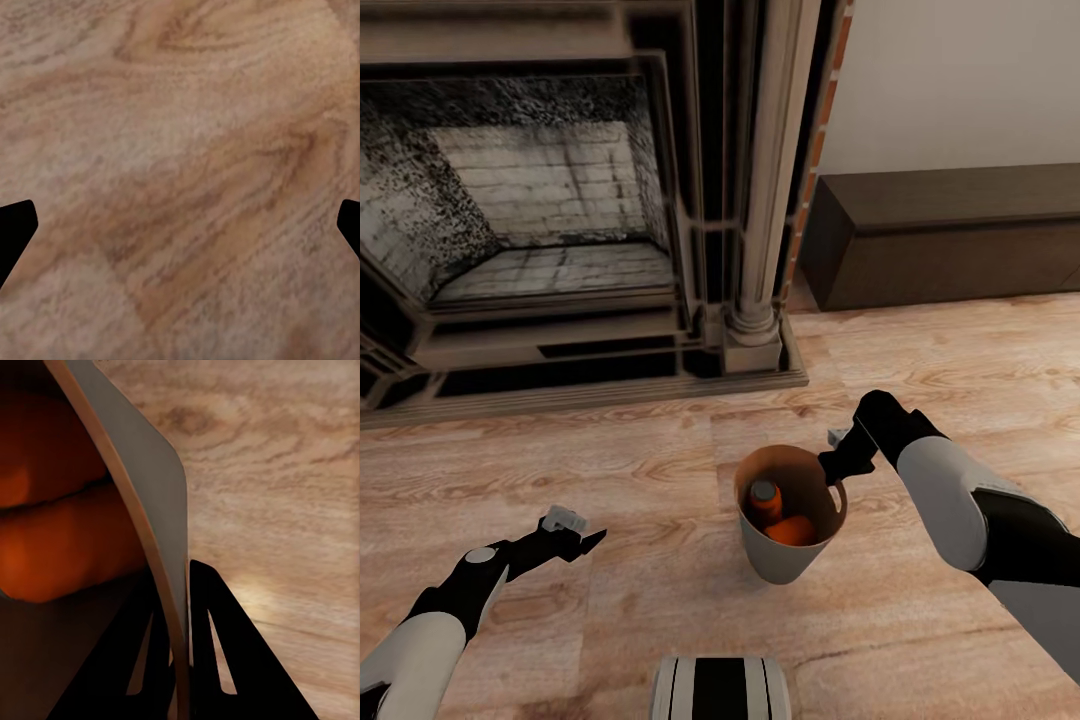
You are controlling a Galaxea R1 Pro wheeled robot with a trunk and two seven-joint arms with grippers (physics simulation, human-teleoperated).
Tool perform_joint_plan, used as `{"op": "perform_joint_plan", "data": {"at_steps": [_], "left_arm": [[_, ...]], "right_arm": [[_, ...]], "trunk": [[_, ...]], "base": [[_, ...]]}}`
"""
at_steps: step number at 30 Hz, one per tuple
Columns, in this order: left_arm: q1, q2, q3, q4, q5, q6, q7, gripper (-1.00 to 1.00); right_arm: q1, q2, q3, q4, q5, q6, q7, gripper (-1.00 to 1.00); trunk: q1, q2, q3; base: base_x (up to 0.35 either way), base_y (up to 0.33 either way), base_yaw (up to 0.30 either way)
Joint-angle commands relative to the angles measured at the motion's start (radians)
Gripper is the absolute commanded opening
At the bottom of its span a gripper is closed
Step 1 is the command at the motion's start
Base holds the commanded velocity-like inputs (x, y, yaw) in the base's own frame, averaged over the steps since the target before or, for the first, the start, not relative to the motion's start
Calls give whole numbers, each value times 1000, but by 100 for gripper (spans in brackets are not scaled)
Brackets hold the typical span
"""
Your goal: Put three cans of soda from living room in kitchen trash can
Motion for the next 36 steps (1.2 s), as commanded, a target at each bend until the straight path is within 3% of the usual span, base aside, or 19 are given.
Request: {"op": "perform_joint_plan", "data": {"at_steps": [1, 11, 12, 36], "left_arm": [[-1, 0, 0, 1, -1, 0, 0, 100], [-1, 0, 0, 1, 0, 0, 0, 100], [-1, 0, 0, 1, 0, 0, 0, 100], [-1, -1, 0, 2, -2, -28, 1, 100]], "right_arm": [[32, 15, -28, -7, -26, 0, -40, -100], [32, 16, -27, -7, -26, 0, -40, -100], [32, 16, -27, -7, -26, 0, -40, 100], [36, 18, -27, -7, -26, 0, -42, 100]], "trunk": [[1, 0, 0], [1, 0, 0], [1, 0, 0], [1, 0, 0]], "base": [[0, 0, 0], [0, 0, 0], [0, 0, 0], [0, 0, 0]]}}
